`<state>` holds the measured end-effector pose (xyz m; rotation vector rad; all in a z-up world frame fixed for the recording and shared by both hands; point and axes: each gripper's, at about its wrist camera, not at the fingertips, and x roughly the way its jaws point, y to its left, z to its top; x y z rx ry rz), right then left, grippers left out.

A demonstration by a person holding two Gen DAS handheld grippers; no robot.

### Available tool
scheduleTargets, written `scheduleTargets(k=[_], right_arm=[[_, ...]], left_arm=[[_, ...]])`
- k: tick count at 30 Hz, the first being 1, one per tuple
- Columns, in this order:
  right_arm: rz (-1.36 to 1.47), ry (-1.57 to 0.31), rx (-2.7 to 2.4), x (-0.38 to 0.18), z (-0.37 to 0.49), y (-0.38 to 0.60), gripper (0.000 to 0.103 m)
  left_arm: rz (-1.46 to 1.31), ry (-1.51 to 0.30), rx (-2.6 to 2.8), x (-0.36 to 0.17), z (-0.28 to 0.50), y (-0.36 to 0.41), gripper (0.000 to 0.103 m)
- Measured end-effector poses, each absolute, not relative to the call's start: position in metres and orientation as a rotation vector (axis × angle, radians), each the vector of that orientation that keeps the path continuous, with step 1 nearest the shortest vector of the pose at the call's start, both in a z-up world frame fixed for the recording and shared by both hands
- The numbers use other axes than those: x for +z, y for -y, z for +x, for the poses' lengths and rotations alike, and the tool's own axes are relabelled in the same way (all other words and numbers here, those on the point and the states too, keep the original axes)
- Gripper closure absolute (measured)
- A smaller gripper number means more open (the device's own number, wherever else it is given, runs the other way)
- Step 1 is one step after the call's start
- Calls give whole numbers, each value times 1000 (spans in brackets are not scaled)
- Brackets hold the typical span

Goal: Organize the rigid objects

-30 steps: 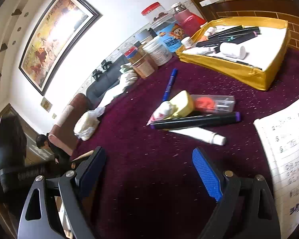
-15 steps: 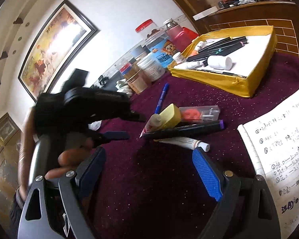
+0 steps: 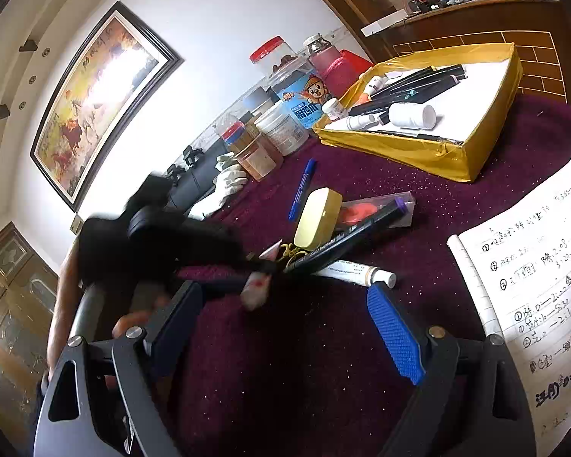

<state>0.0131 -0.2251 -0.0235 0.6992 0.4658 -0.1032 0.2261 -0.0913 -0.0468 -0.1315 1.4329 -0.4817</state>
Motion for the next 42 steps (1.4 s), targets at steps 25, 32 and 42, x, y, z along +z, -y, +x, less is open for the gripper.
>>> scheduleTargets(k=[25,32,42], right_arm=[[610,-647,-15,-31,44,204,14],[594,-723,23,-37,53,198,14],[634,-744,54,-41,56,201,14]], left_arm=[[91,-1229,-469,-38,87,12,58],[203,-1173,-422,-42,75,19,58],[221,-1141,-401,-43,75,23,71]])
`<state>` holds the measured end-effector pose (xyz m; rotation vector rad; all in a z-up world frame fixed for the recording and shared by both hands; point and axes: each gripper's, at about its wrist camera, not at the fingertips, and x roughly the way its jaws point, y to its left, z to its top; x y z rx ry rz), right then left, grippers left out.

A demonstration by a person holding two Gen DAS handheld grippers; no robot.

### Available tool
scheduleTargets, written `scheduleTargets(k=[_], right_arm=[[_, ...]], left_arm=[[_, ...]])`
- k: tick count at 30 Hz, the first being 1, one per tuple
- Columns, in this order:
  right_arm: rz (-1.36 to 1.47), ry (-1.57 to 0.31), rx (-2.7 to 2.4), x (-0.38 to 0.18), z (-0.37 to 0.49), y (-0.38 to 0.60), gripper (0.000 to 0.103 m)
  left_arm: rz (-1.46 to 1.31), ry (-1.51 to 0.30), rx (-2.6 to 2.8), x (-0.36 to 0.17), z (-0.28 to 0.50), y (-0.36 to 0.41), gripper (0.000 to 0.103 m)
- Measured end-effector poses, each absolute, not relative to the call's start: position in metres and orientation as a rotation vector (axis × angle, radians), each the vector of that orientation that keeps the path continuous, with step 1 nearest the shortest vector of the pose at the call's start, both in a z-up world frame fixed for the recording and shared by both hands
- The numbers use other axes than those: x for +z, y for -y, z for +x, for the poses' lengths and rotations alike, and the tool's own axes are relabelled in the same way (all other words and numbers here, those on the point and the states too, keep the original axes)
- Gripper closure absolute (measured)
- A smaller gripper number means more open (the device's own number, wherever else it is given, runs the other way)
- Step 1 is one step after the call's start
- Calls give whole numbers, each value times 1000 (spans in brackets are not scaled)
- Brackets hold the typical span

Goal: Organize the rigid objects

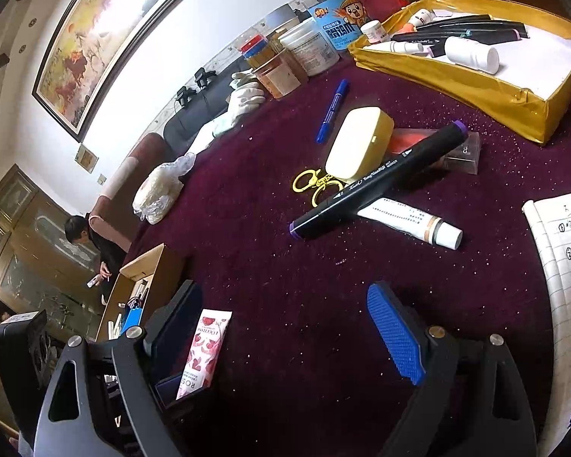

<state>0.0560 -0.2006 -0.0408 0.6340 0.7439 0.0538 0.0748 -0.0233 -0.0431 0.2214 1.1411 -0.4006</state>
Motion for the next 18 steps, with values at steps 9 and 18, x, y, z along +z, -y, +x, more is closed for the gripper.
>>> scheduleTargets(k=[9,18], right_arm=[[629,-760,69,-42,60,199,14],[626,-766,69,-42,62,199,14]], left_arm=[[274,-1105,-394,-43,68,27,71],[306,-1087,-388,-44,65,30,68]])
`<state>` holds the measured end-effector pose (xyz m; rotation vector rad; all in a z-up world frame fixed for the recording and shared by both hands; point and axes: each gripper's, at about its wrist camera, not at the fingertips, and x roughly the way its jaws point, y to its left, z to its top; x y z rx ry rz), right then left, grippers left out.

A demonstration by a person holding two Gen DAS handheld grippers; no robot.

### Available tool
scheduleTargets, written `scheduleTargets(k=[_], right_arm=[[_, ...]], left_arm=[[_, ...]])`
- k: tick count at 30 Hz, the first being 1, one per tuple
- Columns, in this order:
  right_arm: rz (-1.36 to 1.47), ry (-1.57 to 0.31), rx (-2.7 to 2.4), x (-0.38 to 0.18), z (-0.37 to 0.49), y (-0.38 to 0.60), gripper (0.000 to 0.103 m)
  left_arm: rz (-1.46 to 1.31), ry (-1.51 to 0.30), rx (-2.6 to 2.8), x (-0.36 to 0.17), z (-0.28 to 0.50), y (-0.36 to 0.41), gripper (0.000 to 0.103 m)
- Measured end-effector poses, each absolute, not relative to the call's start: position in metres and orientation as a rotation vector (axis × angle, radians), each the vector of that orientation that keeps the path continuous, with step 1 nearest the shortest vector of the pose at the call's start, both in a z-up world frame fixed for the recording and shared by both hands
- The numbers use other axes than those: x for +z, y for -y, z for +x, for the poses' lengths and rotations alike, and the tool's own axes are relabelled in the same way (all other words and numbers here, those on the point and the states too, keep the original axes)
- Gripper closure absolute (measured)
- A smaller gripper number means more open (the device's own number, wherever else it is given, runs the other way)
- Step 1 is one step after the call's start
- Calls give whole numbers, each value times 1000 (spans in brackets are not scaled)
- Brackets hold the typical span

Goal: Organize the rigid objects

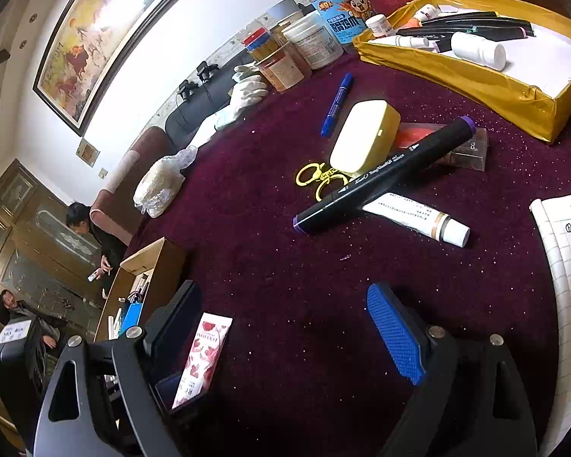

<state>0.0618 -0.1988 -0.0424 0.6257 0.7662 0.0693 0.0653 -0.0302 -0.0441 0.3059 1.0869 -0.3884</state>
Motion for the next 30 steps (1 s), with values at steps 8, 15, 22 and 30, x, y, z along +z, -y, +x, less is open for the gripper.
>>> scheduleTargets(k=[8,15,22,30], right_arm=[[609,-795,74,-44,66,195,14],[443,-889,56,-42,76,174,14],[414,-982,99,-38,76,172,14],[387,-1017,88,-28,77,187,14]], left_arm=[[278,-1077,-402,-44,64,27,71],[213,-1096,-424,-43,50,8,71],[199,-1085,-444,-43,41,6,71],[202,-1081,-448,-43,41,6,71]])
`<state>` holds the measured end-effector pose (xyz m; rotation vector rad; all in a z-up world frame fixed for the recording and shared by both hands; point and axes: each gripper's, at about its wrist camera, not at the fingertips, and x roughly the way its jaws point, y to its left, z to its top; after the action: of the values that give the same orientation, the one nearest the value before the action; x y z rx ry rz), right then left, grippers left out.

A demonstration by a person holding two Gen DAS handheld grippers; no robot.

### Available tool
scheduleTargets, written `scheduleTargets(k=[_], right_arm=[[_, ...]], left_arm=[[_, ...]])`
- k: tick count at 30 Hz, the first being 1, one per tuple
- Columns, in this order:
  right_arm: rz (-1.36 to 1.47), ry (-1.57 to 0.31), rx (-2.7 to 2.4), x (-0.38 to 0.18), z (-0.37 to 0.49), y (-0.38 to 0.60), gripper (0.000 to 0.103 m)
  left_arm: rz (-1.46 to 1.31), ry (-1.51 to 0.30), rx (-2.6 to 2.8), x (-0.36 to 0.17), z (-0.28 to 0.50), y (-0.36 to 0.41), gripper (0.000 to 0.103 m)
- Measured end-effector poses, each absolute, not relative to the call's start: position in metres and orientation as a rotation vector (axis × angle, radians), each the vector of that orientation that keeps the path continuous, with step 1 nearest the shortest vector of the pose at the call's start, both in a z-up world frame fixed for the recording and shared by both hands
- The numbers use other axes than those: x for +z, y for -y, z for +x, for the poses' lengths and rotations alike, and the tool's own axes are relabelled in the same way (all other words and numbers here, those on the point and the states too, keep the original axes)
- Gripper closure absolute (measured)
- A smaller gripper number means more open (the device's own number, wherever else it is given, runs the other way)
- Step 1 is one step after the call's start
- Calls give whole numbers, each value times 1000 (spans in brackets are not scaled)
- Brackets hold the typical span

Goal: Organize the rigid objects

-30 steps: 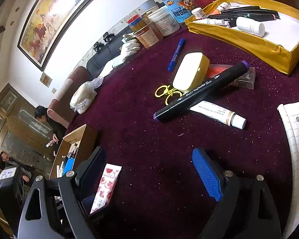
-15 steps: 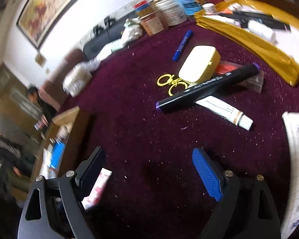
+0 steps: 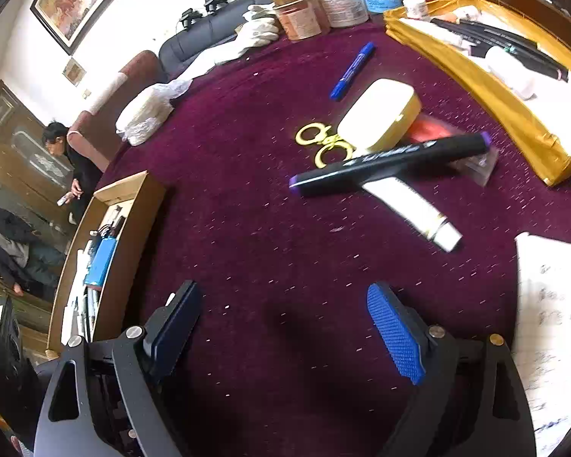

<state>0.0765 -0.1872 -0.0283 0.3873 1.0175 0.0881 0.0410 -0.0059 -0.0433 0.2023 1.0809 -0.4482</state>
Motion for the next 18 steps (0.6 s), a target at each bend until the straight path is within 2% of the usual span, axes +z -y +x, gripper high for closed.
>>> scheduleTargets(k=[18], right_arm=[[365,-1021,77,-38,84,183,14]], left_arm=[[249,-1067,-420,-44,40,14,70]])
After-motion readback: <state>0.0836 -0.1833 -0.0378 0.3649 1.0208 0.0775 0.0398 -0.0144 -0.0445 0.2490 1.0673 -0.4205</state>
